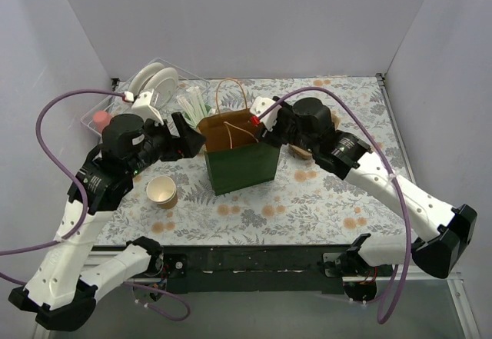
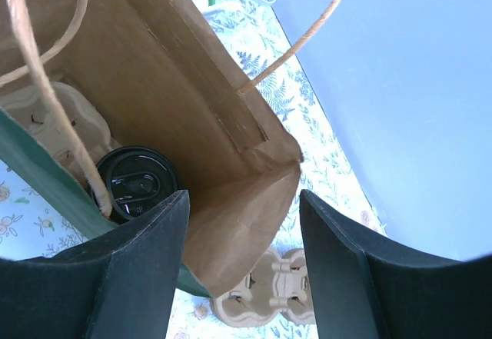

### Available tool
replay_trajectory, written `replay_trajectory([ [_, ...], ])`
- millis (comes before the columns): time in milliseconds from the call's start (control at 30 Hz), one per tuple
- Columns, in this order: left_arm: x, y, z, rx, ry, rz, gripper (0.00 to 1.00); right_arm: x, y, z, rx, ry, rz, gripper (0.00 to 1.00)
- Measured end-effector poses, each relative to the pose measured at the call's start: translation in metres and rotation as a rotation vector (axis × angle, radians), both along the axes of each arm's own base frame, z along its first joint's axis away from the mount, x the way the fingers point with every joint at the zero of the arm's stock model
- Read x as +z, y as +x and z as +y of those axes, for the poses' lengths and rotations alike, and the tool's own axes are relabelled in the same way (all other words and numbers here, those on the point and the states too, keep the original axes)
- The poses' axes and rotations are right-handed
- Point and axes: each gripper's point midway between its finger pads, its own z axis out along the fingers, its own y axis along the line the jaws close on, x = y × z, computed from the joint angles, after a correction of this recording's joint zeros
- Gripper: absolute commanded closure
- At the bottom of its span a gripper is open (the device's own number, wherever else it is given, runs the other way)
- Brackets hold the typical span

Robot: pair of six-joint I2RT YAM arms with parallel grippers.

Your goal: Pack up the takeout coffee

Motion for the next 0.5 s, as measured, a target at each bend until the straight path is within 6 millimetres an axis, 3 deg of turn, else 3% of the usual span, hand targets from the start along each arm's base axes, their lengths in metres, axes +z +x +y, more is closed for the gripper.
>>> replay_trajectory([
  [300,0.030,0.029,0.024,0.182,0.042,-0.077,0.21,0.028,-0.012,-0.017,-0.042,0.073,0.001,0.33],
  [500,0.018,0.067,0.034,0.307,0.141,-0.060,0.29,0.063,-0.023,-0.019,-0.078,0.212,0.072,0.28],
])
